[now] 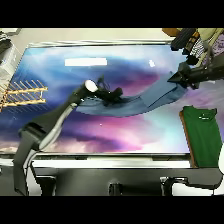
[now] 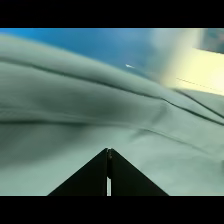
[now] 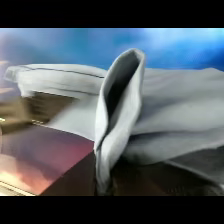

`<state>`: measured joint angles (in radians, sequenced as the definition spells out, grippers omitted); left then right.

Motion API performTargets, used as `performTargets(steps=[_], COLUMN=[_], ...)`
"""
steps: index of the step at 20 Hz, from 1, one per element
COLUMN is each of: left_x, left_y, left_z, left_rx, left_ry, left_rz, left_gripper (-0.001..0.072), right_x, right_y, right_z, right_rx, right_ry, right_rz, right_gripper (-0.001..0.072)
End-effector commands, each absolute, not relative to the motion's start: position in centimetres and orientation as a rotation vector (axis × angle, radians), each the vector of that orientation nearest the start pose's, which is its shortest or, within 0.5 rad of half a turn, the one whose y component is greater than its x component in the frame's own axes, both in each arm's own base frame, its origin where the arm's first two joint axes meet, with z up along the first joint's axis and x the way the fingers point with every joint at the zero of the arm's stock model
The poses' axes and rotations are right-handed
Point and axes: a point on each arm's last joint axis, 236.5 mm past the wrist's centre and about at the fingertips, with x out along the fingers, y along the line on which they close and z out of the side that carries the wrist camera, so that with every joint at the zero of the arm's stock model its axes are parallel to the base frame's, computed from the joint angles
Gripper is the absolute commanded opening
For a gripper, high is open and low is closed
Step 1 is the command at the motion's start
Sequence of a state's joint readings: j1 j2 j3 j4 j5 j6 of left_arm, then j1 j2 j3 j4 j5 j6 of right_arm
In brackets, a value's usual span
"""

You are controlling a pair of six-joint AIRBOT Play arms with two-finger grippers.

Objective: Fold the clothes and pants, and hang the long-sleeved shirts on hangers.

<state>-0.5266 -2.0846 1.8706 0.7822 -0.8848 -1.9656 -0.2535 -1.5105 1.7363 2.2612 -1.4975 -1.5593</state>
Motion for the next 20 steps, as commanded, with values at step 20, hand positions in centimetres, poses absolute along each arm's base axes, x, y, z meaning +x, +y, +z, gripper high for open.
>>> performTargets(steps=[20], left_x=[51.3], left_y=[-25.9], left_z=[11.8], left_rx=[-0.821], left_ry=[1.138], left_rz=[-0.572], left_gripper=[0.0014], right_x=[43.8], right_y=[21.8], right_z=[13.2], right_rx=[0.359], right_ry=[1.232], right_rz=[0.651], right_gripper=[0.0028])
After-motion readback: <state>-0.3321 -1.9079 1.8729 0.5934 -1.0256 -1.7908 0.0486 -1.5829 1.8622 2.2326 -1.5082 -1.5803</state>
